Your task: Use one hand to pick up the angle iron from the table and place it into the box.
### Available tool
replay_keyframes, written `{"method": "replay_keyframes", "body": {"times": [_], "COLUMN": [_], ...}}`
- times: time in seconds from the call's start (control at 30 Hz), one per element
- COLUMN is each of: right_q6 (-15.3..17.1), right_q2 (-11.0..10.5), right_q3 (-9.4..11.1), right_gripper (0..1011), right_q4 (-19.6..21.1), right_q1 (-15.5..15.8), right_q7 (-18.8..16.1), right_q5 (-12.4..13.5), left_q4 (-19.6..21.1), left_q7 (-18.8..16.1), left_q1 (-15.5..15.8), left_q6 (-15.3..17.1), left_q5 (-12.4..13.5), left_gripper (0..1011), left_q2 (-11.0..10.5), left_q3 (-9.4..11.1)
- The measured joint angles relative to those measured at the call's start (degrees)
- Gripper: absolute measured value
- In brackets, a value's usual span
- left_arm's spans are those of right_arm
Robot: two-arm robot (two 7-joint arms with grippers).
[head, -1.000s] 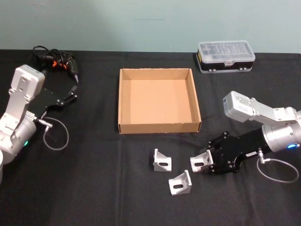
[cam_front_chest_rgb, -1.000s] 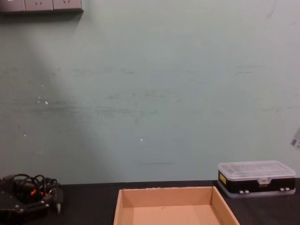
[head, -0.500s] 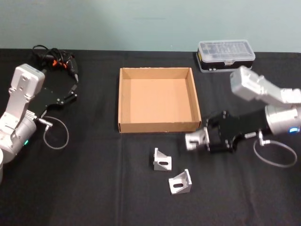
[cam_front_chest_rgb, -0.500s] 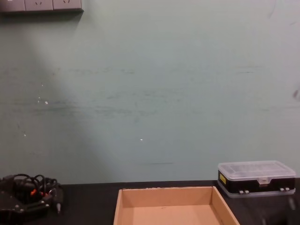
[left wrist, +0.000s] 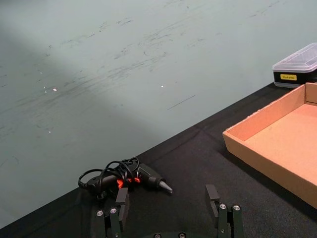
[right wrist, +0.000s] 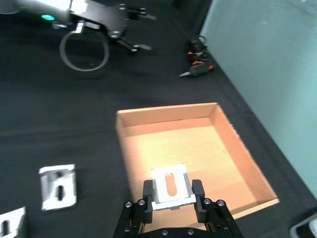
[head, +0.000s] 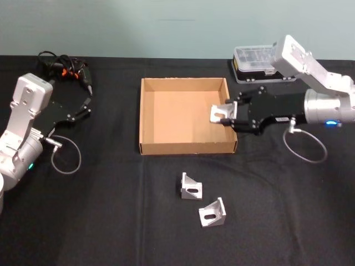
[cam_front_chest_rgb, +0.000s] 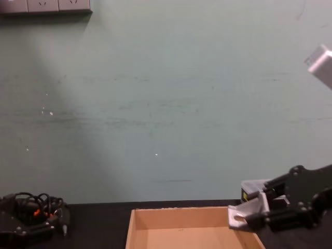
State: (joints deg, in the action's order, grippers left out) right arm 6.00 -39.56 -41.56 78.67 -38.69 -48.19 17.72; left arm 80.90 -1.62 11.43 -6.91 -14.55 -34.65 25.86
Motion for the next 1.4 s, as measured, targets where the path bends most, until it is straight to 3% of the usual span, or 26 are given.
{"method": "replay_keyframes", "body": {"times": [0.23,0.6,1.1,1.4], "right_q6": [-0.9,-2.3,-1.4,-1.2], "right_q2": [5.4,11.4,12.8,12.5], "right_q3": [0.3,-0.4,0.1,1.0], "right_gripper": [474,474,488,780], "right_q4": [-6.2,-15.4,-17.8,-17.0], "right_q1": [-1.5,-3.1,-2.4,-1.6], "right_q7": [3.1,3.9,3.3,3.2], "right_q5": [-2.2,-4.9,-6.7,-7.0], "left_q4": [0.0,0.0,0.0,0.0], "left_q7": [0.0,0.0,0.0,0.0], "left_q1": [0.0,0.0,0.0,0.0], "left_q6": [0.0,0.0,0.0,0.0], "left_q5": [0.0,0.0,0.0,0.0], "left_gripper": [1000,1000,1000,1000], "left_q2": [0.0,0.0,0.0,0.0], "left_q3": [0.0,0.0,0.0,0.0]}}
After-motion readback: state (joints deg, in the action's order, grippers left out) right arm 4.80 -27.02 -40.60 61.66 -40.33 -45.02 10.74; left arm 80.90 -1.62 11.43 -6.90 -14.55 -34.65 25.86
